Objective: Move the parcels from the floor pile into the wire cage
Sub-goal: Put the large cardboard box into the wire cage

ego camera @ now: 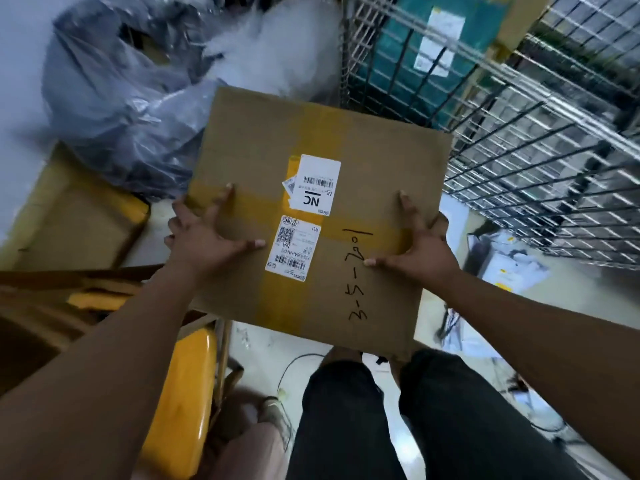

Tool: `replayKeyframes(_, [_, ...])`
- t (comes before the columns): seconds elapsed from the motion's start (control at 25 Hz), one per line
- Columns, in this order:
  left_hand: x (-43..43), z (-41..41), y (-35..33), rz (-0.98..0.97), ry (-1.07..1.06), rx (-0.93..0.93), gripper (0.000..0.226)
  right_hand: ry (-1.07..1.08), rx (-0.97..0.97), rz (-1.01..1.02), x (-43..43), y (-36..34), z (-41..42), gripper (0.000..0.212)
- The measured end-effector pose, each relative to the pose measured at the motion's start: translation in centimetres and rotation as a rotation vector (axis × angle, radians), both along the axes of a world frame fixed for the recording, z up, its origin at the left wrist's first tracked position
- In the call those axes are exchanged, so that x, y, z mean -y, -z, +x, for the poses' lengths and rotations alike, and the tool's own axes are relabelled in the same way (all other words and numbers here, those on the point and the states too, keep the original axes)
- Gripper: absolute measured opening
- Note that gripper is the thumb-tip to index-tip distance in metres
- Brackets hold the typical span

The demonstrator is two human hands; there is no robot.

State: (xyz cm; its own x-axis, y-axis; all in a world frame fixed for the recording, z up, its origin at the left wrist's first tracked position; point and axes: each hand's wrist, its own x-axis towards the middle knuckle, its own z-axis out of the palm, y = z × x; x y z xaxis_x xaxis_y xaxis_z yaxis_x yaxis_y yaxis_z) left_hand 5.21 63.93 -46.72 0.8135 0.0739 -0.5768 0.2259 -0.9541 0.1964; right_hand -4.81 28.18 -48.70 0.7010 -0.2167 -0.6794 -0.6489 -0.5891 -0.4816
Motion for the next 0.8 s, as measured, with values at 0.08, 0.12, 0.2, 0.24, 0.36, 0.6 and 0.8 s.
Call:
replayKeyframes(0.08, [-0.3, 0.4, -4.0, 0.001, 0.002, -0.024, 0.113, 0.003, -0.007, 0.049, 0.0, -3.6, 0.2, 0.139])
replayKeyframes(0.12, [-0.4, 0.4, -5.8, 0.001, 0.009, -0.031, 0.113, 0.002, -0.005, 0.054, -0.1, -5.4, 0.2, 0.14])
replayKeyframes(0.2, [-0.6, 0.8, -8.8, -0.014, 0.024, -0.029, 0.113, 0.002, 0.02, 0.061, -0.4, -8.5, 0.5, 0.139])
replayKeyframes(0.24, [-0.9, 1.0, -10.0, -0.022, 0.015, -0.026, 0.113, 0.008, 0.028, 0.077, -0.4, -9.7, 0.6, 0.138])
replayKeyframes(0.36, [-0.9, 1.6, -14.0, -0.027, 0.015, 0.006, 0.111, 0.022, 0.076, 0.078, 0.0, -14.1, 0.7, 0.136])
replayKeyframes(0.6, [-0.3, 1.5, -19.7, -0.048, 0.024, 0.022, 0.109, 0.046, 0.114, 0.039, 0.4, -19.8, -0.5, 0.137])
replayKeyframes(0.8, [1.0, 1.8, -23.0, -0.053, 0.041, 0.04, 0.107, 0.055, 0.112, 0.03, 2.3, -23.7, -0.9, 0.136])
